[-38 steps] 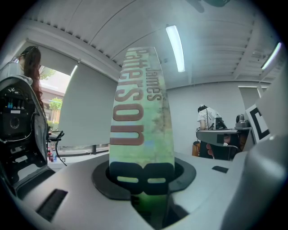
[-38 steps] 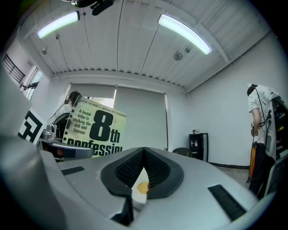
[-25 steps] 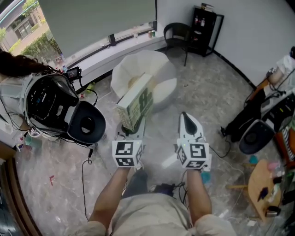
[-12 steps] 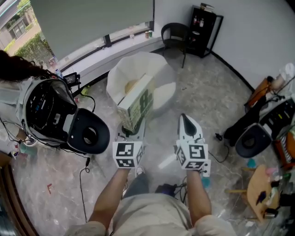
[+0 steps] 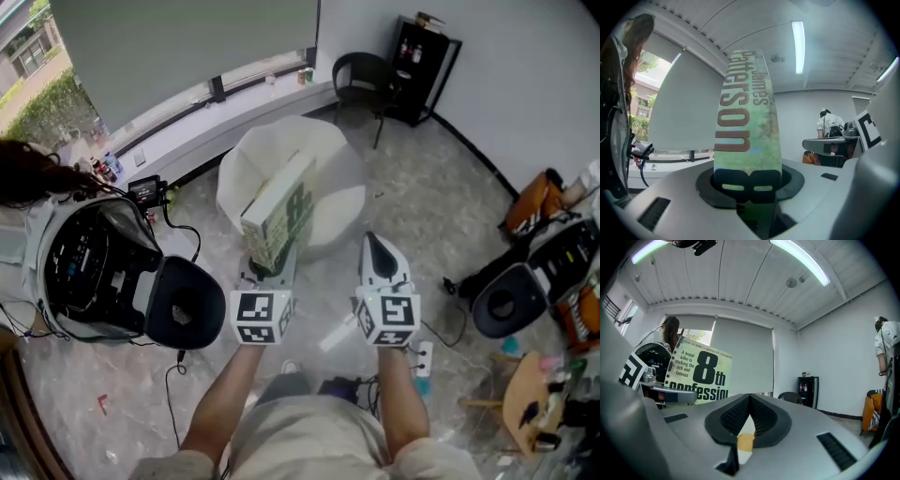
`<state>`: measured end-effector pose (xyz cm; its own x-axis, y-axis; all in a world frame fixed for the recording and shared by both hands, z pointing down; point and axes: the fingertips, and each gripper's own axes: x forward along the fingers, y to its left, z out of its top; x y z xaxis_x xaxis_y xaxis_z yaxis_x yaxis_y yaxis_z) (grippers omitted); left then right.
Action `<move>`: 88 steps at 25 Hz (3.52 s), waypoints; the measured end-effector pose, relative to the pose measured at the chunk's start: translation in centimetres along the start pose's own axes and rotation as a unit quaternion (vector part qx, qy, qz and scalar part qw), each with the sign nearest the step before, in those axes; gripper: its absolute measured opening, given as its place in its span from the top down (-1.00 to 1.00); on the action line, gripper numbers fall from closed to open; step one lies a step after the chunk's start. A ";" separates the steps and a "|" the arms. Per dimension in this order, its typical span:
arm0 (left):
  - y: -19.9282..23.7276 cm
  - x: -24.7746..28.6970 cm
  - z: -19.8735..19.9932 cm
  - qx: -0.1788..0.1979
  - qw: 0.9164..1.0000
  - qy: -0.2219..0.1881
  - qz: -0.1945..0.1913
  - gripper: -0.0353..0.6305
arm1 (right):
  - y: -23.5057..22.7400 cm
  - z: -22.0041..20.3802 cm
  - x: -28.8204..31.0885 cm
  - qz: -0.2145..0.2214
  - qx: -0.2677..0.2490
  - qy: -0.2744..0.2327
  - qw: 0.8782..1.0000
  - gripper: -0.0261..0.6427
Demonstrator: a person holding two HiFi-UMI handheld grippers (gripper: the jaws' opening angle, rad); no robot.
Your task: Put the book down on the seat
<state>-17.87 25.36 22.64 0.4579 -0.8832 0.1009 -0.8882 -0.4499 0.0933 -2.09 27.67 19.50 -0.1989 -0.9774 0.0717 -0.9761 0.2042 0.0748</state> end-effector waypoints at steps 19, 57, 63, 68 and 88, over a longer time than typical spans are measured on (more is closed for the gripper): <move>1.2 11.5 0.8 0.008 1.000 0.006 0.001 0.38 | -6.8 0.0 10.1 0.001 0.010 -0.015 1.000 0.93; 5.4 43.8 2.0 -0.012 1.000 0.019 0.020 0.38 | -24.2 -2.8 38.0 0.018 0.011 0.011 1.000 0.93; 7.6 47.7 0.7 -0.027 0.999 0.028 0.012 0.38 | -24.5 -3.9 42.5 0.017 0.009 0.019 1.000 0.93; 12.7 51.3 0.3 -0.040 0.998 0.044 0.000 0.38 | -22.1 -3.8 48.4 0.014 0.007 0.035 0.999 0.93; 20.9 60.6 -8.2 -0.124 0.986 0.116 -0.005 0.38 | -21.3 -10.2 57.5 -0.004 0.015 0.062 0.998 0.93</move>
<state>-8.42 -36.49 38.78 0.4876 -0.8125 0.3195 -0.8609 -0.3864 0.3310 8.16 -32.30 32.18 -0.1808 -0.9640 0.1949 -0.9802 0.1930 0.0454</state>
